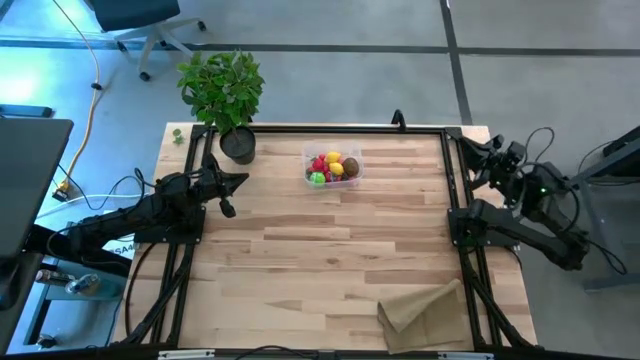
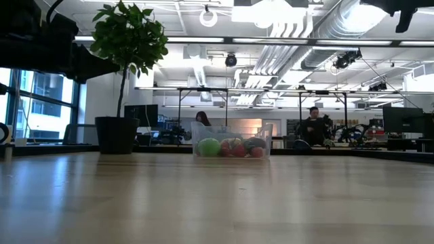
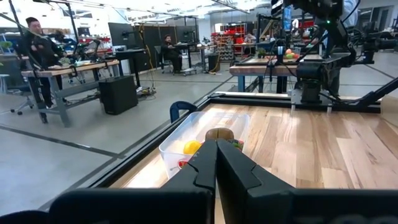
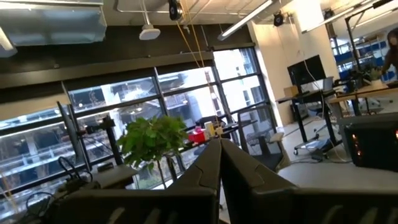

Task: Pick and placing Produce into tupperware
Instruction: Return to Home Position

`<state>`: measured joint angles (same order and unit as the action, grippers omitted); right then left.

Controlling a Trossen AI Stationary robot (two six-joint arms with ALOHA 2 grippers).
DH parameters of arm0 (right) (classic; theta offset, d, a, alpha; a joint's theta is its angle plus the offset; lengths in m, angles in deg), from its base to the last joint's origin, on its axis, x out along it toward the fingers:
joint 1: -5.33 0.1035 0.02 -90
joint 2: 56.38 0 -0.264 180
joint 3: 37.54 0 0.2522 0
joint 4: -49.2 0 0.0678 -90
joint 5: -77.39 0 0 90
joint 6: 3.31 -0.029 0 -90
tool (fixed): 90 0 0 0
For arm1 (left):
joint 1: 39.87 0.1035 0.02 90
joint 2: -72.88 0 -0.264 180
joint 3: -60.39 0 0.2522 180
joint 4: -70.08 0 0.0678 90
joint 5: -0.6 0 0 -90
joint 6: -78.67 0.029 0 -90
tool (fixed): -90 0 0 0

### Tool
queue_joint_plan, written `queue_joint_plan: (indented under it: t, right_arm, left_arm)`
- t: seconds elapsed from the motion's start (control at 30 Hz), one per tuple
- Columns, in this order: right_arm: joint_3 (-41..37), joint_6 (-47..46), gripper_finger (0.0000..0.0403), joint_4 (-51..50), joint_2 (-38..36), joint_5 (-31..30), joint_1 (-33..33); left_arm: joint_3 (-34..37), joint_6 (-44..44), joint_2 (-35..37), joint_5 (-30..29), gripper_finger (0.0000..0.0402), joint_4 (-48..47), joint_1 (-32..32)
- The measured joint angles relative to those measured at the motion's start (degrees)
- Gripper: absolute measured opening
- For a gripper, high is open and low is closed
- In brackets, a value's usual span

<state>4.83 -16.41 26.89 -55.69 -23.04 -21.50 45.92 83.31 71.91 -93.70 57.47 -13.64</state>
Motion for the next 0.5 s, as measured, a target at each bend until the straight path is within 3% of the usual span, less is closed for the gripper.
queue_joint_plan:
  t: [0.5]
  right_arm:
    - [-12.2, -1.5, 0.0000, 3.3, -0.1, 2.7, 0.0]
  left_arm:
    - [0.0, 0.0, 0.0, 0.0, 0.0001, 0.0, 0.0]
